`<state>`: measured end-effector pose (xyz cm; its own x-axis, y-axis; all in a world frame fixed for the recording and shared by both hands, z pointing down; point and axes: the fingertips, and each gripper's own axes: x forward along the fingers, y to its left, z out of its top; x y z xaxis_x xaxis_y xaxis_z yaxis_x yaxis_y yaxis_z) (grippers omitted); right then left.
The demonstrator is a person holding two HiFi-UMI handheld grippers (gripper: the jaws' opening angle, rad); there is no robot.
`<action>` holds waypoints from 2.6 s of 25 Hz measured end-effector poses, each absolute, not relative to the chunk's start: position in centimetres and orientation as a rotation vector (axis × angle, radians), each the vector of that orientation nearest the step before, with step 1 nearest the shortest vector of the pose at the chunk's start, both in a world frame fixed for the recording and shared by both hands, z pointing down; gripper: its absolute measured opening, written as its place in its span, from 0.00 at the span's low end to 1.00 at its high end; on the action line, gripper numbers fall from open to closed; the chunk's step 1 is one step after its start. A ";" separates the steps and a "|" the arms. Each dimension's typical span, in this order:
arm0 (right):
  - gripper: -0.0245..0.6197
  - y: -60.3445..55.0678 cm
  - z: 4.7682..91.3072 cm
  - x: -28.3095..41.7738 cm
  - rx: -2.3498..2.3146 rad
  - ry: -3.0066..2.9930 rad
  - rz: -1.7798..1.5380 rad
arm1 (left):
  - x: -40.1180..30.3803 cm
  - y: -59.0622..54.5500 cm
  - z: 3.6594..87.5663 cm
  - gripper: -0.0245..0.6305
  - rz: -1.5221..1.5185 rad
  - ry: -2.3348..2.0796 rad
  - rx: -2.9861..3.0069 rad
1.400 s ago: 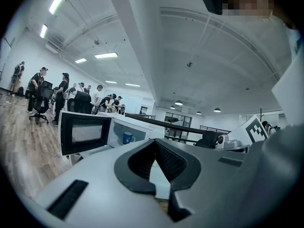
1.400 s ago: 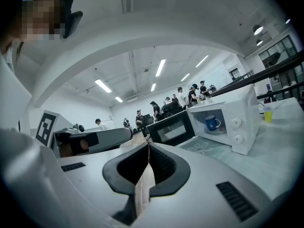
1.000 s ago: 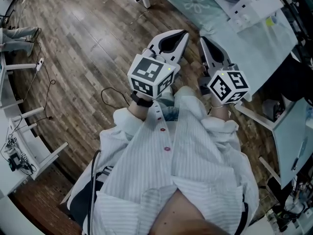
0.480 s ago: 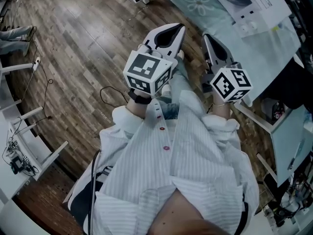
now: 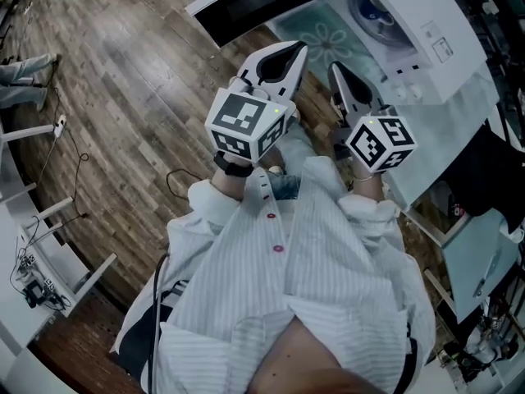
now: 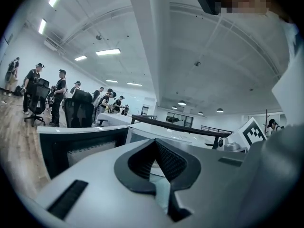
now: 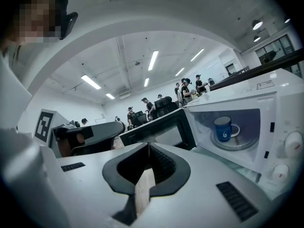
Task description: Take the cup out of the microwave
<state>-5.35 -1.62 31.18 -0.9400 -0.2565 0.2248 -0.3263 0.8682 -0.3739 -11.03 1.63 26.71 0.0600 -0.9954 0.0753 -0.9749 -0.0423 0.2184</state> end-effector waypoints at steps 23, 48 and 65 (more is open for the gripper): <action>0.09 -15.7 30.5 -4.9 0.666 -2.868 0.638 | -9.4 -15.1 28.0 0.05 -0.074 -1.753 2.297; 0.09 -18.8 31.8 -2.7 1.106 -2.758 0.775 | -8.0 -20.4 31.4 0.05 0.036 -1.383 2.446; 0.09 -18.6 36.8 -2.9 1.193 -2.682 0.900 | -7.9 -22.2 36.7 0.05 0.092 -1.274 2.461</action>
<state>-2.88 -18.57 36.76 -0.6958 -0.6572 0.2897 -0.6989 0.5267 -0.4839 -7.89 -22.18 36.72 0.5897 -0.7764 0.2225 -0.8003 -0.5247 0.2902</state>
